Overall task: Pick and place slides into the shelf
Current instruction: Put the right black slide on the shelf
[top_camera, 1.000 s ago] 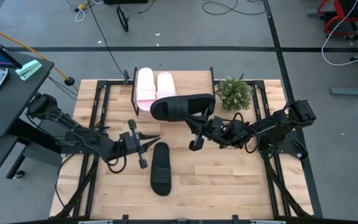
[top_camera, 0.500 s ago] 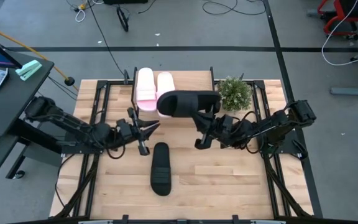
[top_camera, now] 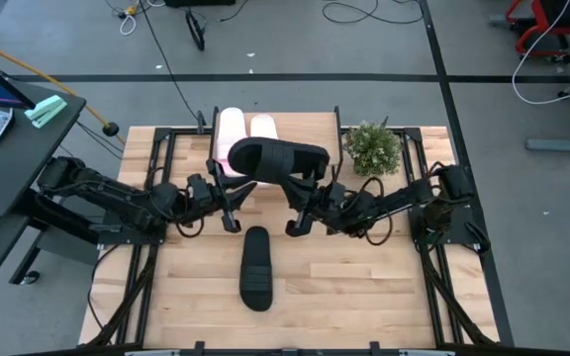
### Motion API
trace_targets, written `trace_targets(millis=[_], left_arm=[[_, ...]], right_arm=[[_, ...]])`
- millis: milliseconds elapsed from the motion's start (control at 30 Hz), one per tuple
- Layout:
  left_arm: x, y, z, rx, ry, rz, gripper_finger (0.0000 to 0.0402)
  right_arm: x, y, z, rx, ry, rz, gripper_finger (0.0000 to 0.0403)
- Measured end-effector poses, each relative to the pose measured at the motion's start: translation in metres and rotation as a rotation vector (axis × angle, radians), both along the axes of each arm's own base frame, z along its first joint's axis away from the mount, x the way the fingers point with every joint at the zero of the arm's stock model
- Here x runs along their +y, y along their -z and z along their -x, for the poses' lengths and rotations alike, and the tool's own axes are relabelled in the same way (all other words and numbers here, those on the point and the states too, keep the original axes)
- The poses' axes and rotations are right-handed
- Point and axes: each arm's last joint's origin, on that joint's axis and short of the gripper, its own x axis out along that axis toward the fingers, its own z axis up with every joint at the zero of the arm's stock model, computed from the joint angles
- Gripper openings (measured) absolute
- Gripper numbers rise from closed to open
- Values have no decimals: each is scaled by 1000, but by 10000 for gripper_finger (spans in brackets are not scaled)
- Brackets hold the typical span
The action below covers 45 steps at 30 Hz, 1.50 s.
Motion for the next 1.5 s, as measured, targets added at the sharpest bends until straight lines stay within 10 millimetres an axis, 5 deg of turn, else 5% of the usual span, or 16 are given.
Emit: trace_targets(millis=[1233,1500], left_arm=[[8,-10,7,-64,-156,-6,97],[9,-11,7,-41,-187,-66,127]], right_arm=[[0,-13,7,20,20,79,10],[0,-13,7,18,17,82,10]])
